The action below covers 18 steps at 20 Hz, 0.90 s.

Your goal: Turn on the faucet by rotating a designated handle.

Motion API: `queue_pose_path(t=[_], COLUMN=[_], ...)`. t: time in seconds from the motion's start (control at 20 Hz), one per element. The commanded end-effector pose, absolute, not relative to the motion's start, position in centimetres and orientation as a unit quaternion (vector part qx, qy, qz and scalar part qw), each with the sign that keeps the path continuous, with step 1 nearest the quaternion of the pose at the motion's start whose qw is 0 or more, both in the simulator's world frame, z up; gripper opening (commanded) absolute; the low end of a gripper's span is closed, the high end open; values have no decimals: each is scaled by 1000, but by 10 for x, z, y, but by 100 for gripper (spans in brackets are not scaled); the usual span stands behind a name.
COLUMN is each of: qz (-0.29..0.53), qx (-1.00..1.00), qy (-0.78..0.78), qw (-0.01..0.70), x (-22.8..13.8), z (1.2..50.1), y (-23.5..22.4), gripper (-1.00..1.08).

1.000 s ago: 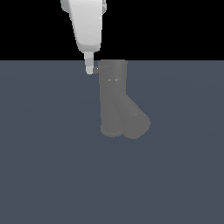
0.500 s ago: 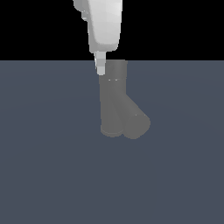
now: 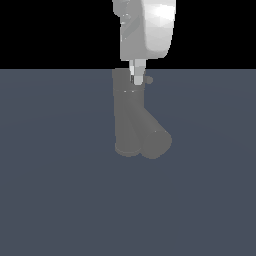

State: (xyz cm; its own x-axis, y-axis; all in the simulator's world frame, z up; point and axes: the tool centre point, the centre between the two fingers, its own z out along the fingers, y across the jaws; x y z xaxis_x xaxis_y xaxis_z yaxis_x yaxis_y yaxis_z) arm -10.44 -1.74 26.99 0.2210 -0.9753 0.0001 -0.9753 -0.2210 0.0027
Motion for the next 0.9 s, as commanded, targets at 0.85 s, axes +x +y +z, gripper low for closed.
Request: queue_pose_path(t=[0.85], qz=[-1], qx=[779], qy=[-627], qw=[0], x=[-69], z=[270], y=[-73], gripper=[-100])
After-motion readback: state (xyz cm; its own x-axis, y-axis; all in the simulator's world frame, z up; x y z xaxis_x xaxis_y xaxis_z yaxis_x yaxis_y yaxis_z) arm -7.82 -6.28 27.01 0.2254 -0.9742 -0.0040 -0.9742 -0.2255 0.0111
